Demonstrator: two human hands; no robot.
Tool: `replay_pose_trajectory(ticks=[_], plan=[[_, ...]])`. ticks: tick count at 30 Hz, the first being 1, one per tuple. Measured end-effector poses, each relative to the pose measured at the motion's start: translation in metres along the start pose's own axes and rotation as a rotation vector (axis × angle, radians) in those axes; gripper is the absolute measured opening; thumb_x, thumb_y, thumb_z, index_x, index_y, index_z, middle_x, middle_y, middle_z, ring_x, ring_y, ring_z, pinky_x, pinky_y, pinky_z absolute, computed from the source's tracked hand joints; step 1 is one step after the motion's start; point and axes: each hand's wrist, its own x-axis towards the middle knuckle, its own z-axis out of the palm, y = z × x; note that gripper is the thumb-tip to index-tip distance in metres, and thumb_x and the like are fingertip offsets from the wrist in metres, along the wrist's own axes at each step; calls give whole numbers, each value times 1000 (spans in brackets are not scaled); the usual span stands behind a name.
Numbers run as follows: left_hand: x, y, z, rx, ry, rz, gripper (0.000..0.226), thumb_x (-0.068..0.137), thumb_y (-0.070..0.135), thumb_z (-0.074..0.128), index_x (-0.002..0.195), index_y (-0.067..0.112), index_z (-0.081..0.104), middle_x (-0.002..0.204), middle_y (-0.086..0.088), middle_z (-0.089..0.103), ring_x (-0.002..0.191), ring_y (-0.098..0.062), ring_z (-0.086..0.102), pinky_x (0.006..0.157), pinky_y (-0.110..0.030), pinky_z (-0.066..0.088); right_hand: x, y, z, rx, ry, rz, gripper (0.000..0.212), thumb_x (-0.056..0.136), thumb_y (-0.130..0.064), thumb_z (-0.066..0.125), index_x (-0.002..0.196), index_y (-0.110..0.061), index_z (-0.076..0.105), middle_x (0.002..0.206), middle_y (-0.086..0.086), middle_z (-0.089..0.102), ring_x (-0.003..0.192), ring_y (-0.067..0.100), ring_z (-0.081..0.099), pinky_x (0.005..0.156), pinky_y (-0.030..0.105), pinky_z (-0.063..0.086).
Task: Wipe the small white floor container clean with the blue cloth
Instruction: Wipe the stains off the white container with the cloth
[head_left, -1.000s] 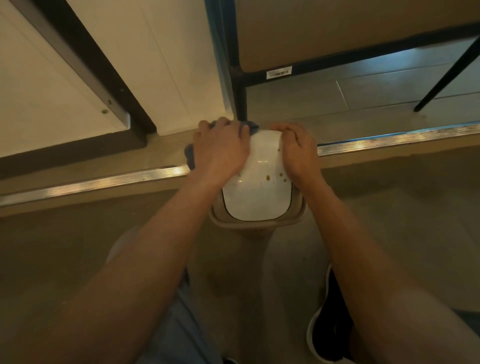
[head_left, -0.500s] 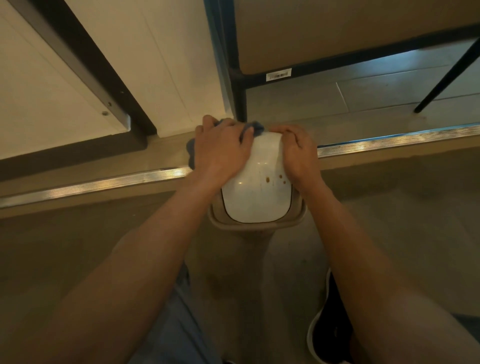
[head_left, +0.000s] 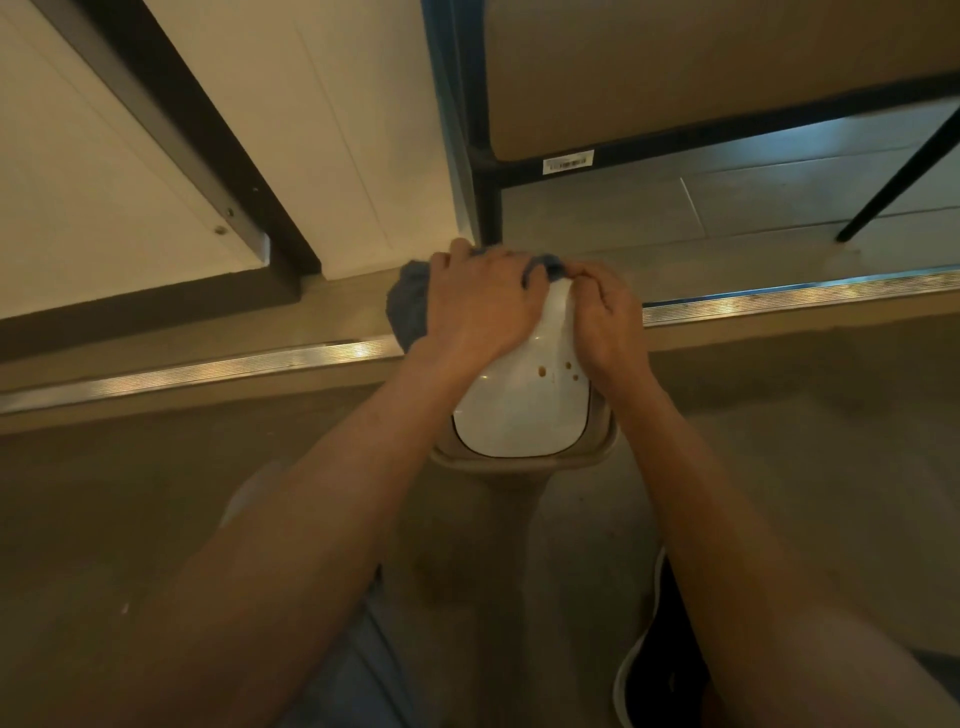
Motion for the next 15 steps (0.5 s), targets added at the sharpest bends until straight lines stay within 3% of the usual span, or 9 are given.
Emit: replay_pose_trajectory(ticks=[3, 6, 8, 10, 12, 15], plan=[[-22, -12, 5, -46, 95, 221, 48, 105, 48, 28, 141, 33, 55, 140, 5, 58, 122, -27, 48, 100, -42, 33, 0, 1, 1, -15, 20, -32, 31, 103, -14, 36, 115, -13, 65, 110, -3, 61, 98, 0, 56, 89, 14, 45], [-35, -54, 7, -147, 137, 387, 47, 105, 47, 31, 144, 35, 53, 147, 7, 54, 128, -26, 50, 106, -45, 36, -1, 2, 1, -13, 17, -31, 33, 100, -19, 36, 114, -11, 65, 113, 2, 62, 100, 9, 57, 88, 18, 46], [-31, -67, 7, -278, 102, 277, 44, 105, 43, 34, 140, 32, 57, 144, 5, 56, 129, -22, 51, 106, -42, 35, -1, 2, 0, -15, -7, 11, 29, 103, -19, 37, 114, -15, 64, 115, 2, 60, 100, 10, 57, 85, 22, 46], [-19, -61, 9, -371, 44, 36, 43, 105, 45, 32, 135, 33, 61, 134, 3, 61, 123, -23, 51, 103, -40, 38, -2, 1, 1, -24, -13, 25, 28, 104, -21, 37, 114, -18, 63, 116, 0, 59, 102, 11, 57, 86, 25, 48], [-13, -42, 8, -328, 34, -97, 45, 103, 49, 29, 132, 39, 61, 130, 3, 62, 120, -27, 51, 102, -44, 40, -1, 1, 1, -46, 4, 4, 28, 104, -21, 37, 112, -18, 64, 114, -1, 60, 105, 14, 58, 91, 31, 51], [-35, -19, 10, -183, 120, 3, 44, 103, 45, 33, 138, 37, 58, 143, 5, 55, 132, -32, 43, 109, -46, 33, -1, 0, 0, -63, 12, -11, 30, 103, -19, 37, 112, -13, 64, 110, 0, 62, 102, 16, 60, 91, 36, 52]])
